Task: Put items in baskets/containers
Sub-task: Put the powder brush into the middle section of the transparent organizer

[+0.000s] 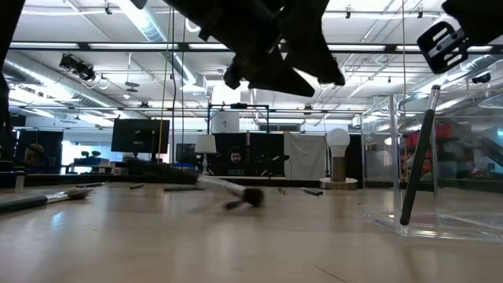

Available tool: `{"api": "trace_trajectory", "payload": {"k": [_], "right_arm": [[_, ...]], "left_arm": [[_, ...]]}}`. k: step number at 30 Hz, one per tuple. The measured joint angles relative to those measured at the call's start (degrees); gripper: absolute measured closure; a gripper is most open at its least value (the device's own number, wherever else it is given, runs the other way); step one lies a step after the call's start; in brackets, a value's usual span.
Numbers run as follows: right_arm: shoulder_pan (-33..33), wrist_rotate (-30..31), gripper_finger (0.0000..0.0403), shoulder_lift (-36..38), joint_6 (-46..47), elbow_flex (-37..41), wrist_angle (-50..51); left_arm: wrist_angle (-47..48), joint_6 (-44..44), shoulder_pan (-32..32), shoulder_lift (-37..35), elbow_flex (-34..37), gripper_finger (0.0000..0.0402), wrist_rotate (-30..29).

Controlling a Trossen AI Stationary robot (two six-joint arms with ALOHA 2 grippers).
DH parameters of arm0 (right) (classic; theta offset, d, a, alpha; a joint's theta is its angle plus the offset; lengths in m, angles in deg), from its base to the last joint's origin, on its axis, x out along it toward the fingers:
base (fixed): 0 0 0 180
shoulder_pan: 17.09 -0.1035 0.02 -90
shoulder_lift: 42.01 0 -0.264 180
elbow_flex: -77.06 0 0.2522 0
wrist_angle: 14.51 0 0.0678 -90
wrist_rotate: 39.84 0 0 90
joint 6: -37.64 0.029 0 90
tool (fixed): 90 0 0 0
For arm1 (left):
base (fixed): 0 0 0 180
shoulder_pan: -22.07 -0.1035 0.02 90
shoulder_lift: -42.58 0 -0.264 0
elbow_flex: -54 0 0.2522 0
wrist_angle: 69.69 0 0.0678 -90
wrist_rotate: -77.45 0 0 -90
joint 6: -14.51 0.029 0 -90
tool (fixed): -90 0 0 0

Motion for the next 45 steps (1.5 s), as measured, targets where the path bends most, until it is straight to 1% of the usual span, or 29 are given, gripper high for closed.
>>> {"api": "trace_trajectory", "payload": {"k": [2, 7, 10, 11, 14, 16, 19, 25, 28, 31, 33, 35, 39, 42, 45], "right_arm": [[0.3, 0.1, 0.0401, -0.3, -0.5, 0.0, 0.4], [0.3, 0.1, 0.0402, 0.2, -1.5, 0.0, 0.4], [0.3, 0.1, 0.0402, 0.2, -1.7, 0.0, 0.6], [0.3, 0.1, 0.0402, 0.2, -1.7, 0.0, 0.9], [0.3, 0.1, 0.0402, 0.2, -1.5, 0.0, 1.6], [0.3, 0.1, 0.0402, 0.2, -1.5, 0.0, 1.8], [0.3, 0.1, 0.0402, 0.2, -1.5, 0.0, 1.8], [0.3, 0.1, 0.0402, 0.3, -1.5, 0.0, 1.9], [0.3, 0.1, 0.0403, 0.3, -2.0, 0.0, 1.9], [0.3, 0.1, 0.0403, 0.3, -2.1, 0.0, 2.0], [0.3, 0.1, 0.0403, 0.3, -2.1, 0.0, 2.2], [0.3, 0.1, 0.0403, 0.3, -2.6, 0.0, 2.4], [0.3, 0.1, 0.0403, 0.3, -3.2, 0.0, 2.7], [0.3, 0.1, 0.0403, 0.3, -3.2, 0.0, 3.2], [0.3, 0.1, 0.0403, 0.3, -3.2, 0.0, 3.1]], "left_arm": [[0.0, 0.1, 0.0, -0.1, 0.0, 0.0174, 1.2], [1.5, 3.0, 1.1, -1.7, 0.0, 0.0186, 7.0], [6.0, 6.6, 3.0, -3.7, -0.1, 0.0194, 9.1], [9.3, 7.7, 3.8, -4.5, -0.1, 0.0196, 9.6], [17.8, 7.3, 6.3, -6.3, 0.0, 0.0203, 9.8], [23.6, 5.8, 8.0, -7.4, 0.0, 0.0206, 9.9], [32.0, 0.8, 10.0, -7.6, 0.0, 0.0207, 10.2], [47.0, -10.6, 11.5, -6.8, 0.0, 0.0207, 18.2], [50.8, -12.1, 11.7, -6.8, 0.0, 0.0207, 19.3], [51.8, -10.1, 12.1, -6.8, 0.2, 0.0207, 20.9], [51.8, -8.6, 12.1, -6.8, 1.5, 0.0207, 23.3], [52.1, -7.4, 12.2, -6.8, 3.2, 0.0207, 24.4], [50.3, -7.0, 11.6, -6.8, 6.4, 0.0207, 24.2], [47.5, -7.3, 10.9, -6.8, 8.2, 0.0207, 21.9], [45.2, -6.9, 10.3, -6.8, 10.5, 0.0207, 21.8]]}}
